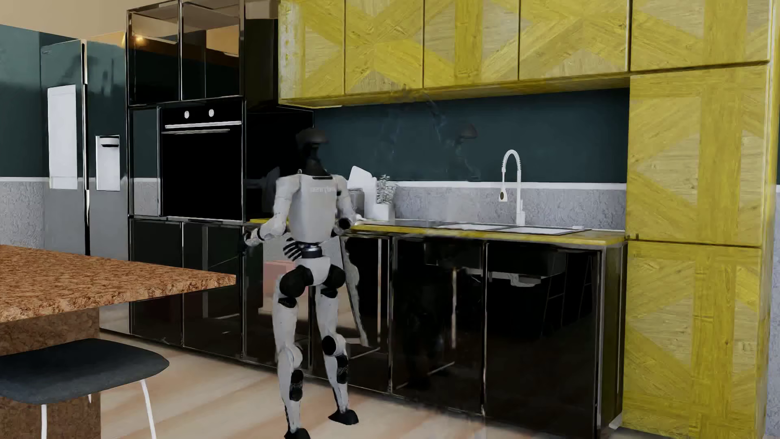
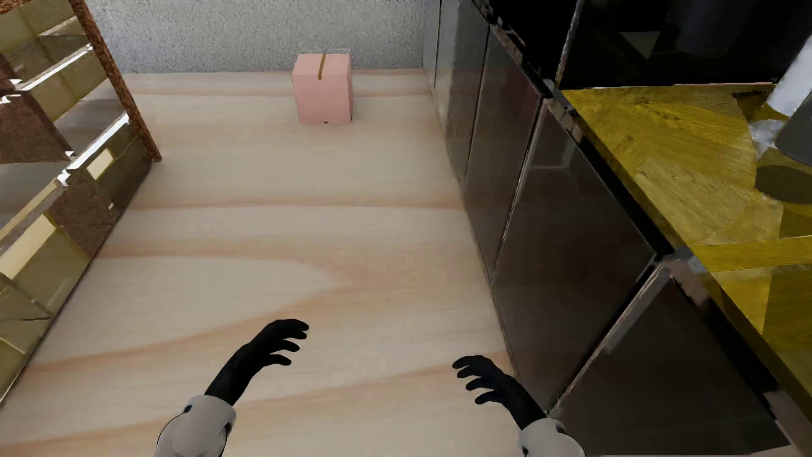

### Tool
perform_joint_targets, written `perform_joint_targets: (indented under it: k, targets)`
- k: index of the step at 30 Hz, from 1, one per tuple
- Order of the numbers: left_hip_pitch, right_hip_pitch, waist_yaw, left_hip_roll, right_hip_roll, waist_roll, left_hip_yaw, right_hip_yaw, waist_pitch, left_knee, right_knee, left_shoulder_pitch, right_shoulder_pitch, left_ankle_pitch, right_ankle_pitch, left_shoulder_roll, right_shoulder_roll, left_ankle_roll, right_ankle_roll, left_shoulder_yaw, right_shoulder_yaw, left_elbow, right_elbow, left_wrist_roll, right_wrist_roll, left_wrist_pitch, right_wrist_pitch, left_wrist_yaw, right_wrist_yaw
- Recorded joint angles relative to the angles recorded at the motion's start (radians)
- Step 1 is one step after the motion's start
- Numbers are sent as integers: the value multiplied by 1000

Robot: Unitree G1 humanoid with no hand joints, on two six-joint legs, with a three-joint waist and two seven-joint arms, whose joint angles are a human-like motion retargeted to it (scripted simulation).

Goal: Extend upward

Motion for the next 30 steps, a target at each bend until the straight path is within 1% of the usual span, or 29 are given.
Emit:
perform_joint_targets:
  k: [1, 3, 5, 7, 12, 18, 19, 20, 21, 24, 25, 26, 29, 30]
  targets:
    - [7, 7, 0, 7, 4, 4, 0, 0, 2, -3, -5, 2, 2, -1, 0, -2, 0, 0, 0, -4, -1, -1, 1, 0, 0, 0, 0, 0, 0]
    - [5, 8, -4, 1, -1, 1, 0, 0, 4, 0, -5, 2, 1, -2, 1, -2, 2, 0, 0, 1, -1, -1, 0, 0, 0, 0, 0, 0, 0]
    - [18, 20, -2, 8, 4, 4, 0, 0, 6, -3, -16, 5, 2, -8, 6, -2, 3, 0, 0, -1, 0, -2, 1, 0, 0, 0, 0, 0, 0]
    - [20, 15, 7, 3, 0, -1, 0, 0, 5, -6, -2, 4, 2, -4, -4, -2, 5, 0, 0, 0, -1, -1, 0, 0, 0, 0, 0, 0, 0]
    - [19, 20, -2, 8, 3, 5, 0, 0, 5, -3, -11, 6, -1, -7, -1, -4, 4, 0, 0, 5, 1, -2, -4, 0, 0, 0, 0, 0, 0]
    - [21, 18, 3, 4, 2, 3, 0, 0, 4, -4, -8, 0, -12, -14, -5, 3, -5, 0, 0, 8, 5, -16, -24, 0, 0, 0, 0, 0, 0]
    - [24, 17, 6, 5, 2, 4, 0, 0, 5, -6, -5, 0, -13, -15, -4, 5, -10, 0, 0, 11, 3, -26, -37, 0, 0, 0, 0, 0, 0]
    - [-6, 8, -17, 14, 8, 17, 0, 0, -5, 6, -24, -3, -17, -8, 14, 4, -16, 0, 0, 21, -4, -38, -52, 0, 0, 0, 0, 0, 0]
    - [17, 27, -12, -7, -9, -1, 0, 0, 19, 6, -15, -4, -23, -3, 12, 12, -21, 0, 0, 26, -2, -54, -72, 0, 0, 0, 0, 0, 0]
    - [31, 44, -12, -11, -4, 3, 0, 0, 32, 8, -19, -24, -45, -9, 7, 33, -49, 0, 0, 66, -39, -110, -151, 0, 0, 0, 0, 0, 0]
    - [22, 34, -9, -12, -6, -1, 0, 0, 26, 6, -13, -34, -55, 3, -7, 43, -59, 0, 0, 82, -59, -130, -180, 0, 0, 0, 0, 0, 0]
    - [5, 2, 9, 3, 2, 3, 0, 0, -1, -5, 3, -43, -67, 14, -14, 52, -66, 0, 0, 104, -81, -152, -205, 0, 0, 0, 0, 0, 0]
    - [8, 5, 10, 3, 3, 6, 0, 0, 3, -4, 7, -85, -110, 24, -19, 82, -88, 0, 0, 169, -134, -227, -315, 0, 0, 0, 0, 0, 0]
    - [7, 4, 10, 4, 4, 7, 0, 0, 2, -3, 8, -103, -123, 23, -19, 90, -94, 0, 0, 199, -184, -250, -343, 0, 0, 0, 0, 0, 0]
